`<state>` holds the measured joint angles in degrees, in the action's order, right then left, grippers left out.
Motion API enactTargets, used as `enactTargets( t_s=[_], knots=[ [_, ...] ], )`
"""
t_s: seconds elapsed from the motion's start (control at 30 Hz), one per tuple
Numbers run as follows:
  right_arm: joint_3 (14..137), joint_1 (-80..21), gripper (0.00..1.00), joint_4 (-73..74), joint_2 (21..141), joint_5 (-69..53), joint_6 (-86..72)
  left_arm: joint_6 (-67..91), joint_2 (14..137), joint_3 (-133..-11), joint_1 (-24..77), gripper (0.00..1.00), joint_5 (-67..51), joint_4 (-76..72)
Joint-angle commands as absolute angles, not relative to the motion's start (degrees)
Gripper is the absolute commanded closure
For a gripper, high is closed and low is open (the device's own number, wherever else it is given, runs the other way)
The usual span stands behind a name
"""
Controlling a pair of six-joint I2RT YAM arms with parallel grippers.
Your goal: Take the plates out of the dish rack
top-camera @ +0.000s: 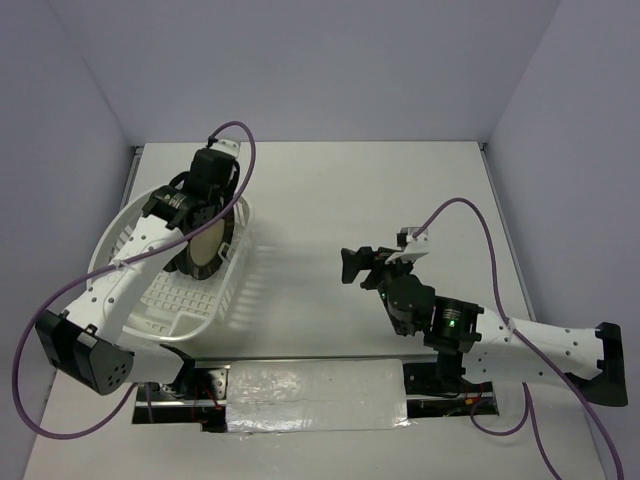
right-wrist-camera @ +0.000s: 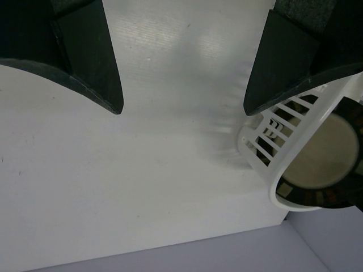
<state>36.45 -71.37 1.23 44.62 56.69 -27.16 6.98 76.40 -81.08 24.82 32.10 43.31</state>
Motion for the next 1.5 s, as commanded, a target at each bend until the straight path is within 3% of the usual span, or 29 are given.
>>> enactTargets(
  t_s=[0.0, 0.27, 0.47, 0.9, 1.3, 1.47],
  knots=[
    [39.55, -71.46, 0.06, 1.40, 44.91, 57.31, -27.33, 4.31, 72.95, -79.98, 23.04, 0.45, 28.83, 44.03],
    [40.16, -71.46, 0.05, 2.63, 45.79, 56.95, -27.60, 4.04, 74.44, -79.10, 20.57, 0.47, 27.16, 45.78],
    [39.90, -71.46, 0.05, 2.02, 45.53, 57.04, -27.33, 4.04, 73.30, -76.55, 20.48, 0.43, 28.39, 45.18],
    [40.43, -71.46, 0.05, 2.46, 46.40, 56.69, -27.07, 3.16, 77.07, -75.23, 20.30, 0.48, 29.36, 44.82],
    [41.57, -71.46, 0.04, 3.69, 48.43, 56.95, -26.98, 2.90, 81.65, -76.11, 19.95, 0.60, 31.37, 45.53],
    [41.92, -71.46, 0.04, 3.87, 49.04, 56.87, -27.07, 2.90, 81.47, -76.37, 19.95, 0.76, 32.34, 45.26]
  ],
)
